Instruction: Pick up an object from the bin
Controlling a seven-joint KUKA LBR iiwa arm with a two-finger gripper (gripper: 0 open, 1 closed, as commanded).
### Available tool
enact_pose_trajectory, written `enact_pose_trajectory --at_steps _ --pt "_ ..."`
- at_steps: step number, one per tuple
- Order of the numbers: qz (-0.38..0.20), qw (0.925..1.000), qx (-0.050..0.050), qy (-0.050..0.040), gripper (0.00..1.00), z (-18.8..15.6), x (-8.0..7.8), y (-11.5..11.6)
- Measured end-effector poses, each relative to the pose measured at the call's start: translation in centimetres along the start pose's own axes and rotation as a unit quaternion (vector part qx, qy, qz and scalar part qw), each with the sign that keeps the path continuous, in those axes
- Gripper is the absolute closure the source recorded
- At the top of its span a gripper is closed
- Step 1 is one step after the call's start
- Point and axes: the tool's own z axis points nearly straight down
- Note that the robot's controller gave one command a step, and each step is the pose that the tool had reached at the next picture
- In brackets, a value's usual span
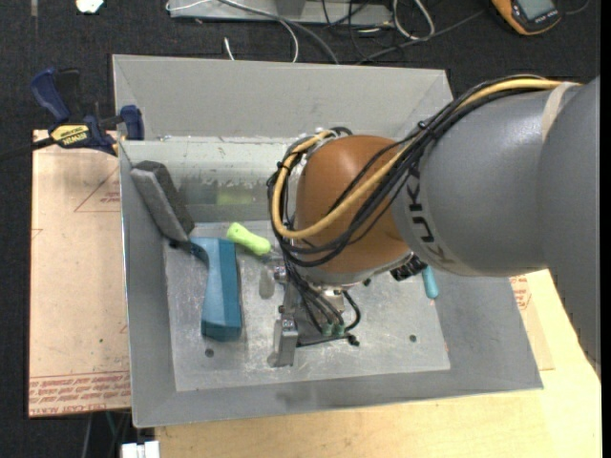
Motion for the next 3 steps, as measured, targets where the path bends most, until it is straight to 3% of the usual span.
enact_pose_trajectory --at_steps 1,2,3 --pt "0.000 1.0000 0.000 0.0000 0.00 0.0 0.0 0.0" --pt "-0.005 1.0000 -0.001 -0.0035 0.00 5.9 -1.4 -3.9" --pt "-0.037 0.9993 -0.002 -0.0048 0.00 10.5 -3.3 -4.6"
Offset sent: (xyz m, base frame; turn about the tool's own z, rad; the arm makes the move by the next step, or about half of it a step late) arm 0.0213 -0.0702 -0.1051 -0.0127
